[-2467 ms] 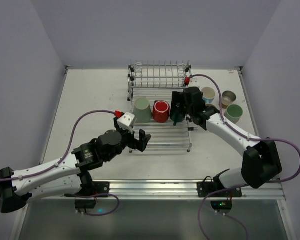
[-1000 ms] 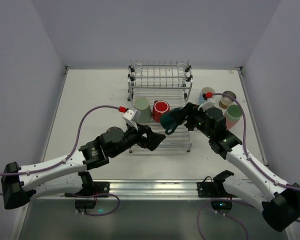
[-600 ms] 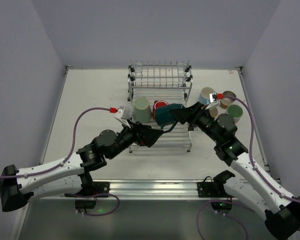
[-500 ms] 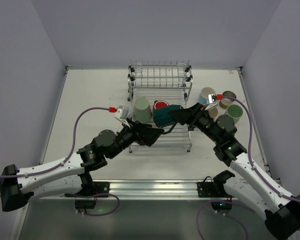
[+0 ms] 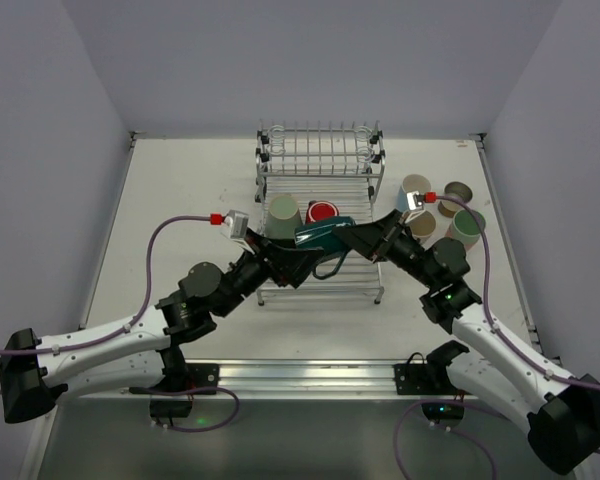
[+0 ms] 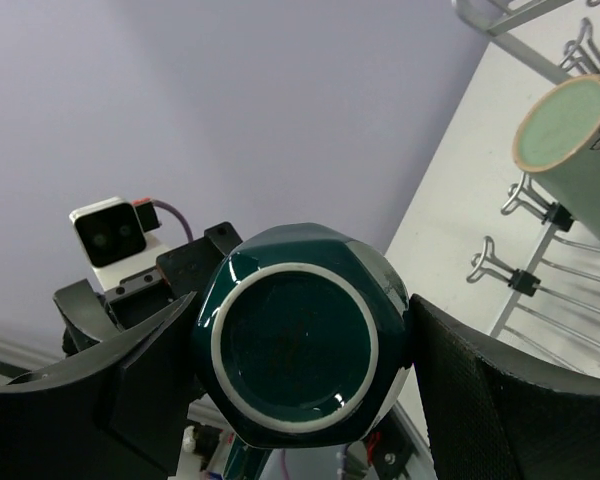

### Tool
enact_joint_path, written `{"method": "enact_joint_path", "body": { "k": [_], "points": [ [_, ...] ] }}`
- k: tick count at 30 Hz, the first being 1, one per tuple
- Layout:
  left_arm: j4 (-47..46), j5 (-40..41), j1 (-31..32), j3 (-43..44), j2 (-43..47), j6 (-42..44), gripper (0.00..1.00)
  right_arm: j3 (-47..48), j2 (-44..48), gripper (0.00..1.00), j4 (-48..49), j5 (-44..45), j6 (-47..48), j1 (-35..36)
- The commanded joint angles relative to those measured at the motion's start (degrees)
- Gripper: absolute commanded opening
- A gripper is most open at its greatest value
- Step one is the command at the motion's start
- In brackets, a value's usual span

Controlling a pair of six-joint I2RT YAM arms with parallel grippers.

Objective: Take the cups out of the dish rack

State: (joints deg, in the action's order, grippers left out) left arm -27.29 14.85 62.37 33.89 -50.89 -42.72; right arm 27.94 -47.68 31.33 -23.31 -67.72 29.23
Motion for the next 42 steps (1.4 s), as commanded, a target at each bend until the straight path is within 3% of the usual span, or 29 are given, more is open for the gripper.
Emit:
{"method": "enact_joint_path", "body": {
  "k": [1,6,8,11,12,13,15,22,31,36,38,42],
  "points": [
    [-6.81,1.50,-0.23,0.30,0.18,2.55,0.79,0.53,-0.74,0.11,15.15,-3.05,-6.18,0.03],
    [-11.29,-0.96,-0.23,1.96,-0.96,4.57,0.63,-0.08,-2.85,0.12,19.64,-5.07,-9.44,0.12],
    [-11.65,-3.24,-0.23,3.11,-2.28,5.54,0.61,0.35,-4.08,0.12,21.05,-6.39,-10.50,0.56],
    [-12.09,-4.66,-0.32,5.12,-2.98,6.42,0.39,1.41,-4.79,0.14,22.01,-7.45,-11.38,1.26],
    [-11.39,-4.05,-0.23,5.57,-2.81,6.59,0.21,1.41,-4.79,0.16,22.28,-7.36,-11.46,1.26],
    [-11.12,-3.00,-0.23,5.75,-2.11,6.94,0.11,1.32,-4.70,0.18,21.85,-7.36,-11.29,1.35],
    [-10.33,-2.02,-0.23,6.10,-1.14,8.52,0.00,1.15,-4.53,0.24,21.05,-7.54,-10.77,1.44],
    [-6.20,2.28,-0.58,9.17,2.73,12.92,0.00,0.62,-2.16,0.99,10.71,-6.84,-5.41,1.44],
    [5.03,12.20,-1.11,23.05,2.20,25.40,0.00,0.36,2.85,0.99,-1.34,-5.26,1.97,1.35],
    [25.68,24.76,-2.07,33.95,1.32,28.21,0.00,3.16,8.56,0.99,-13.29,-1.83,10.14,1.35],
    [28.50,30.75,-4.00,33.70,3.60,28.83,0.00,4.57,10.41,0.99,-18.66,0.44,14.10,1.35],
    [35.18,34.10,-9.97,37.20,4.76,29.79,0.00,6.77,13.57,0.99,-24.29,1.95,18.24,1.44]
  ]
}}
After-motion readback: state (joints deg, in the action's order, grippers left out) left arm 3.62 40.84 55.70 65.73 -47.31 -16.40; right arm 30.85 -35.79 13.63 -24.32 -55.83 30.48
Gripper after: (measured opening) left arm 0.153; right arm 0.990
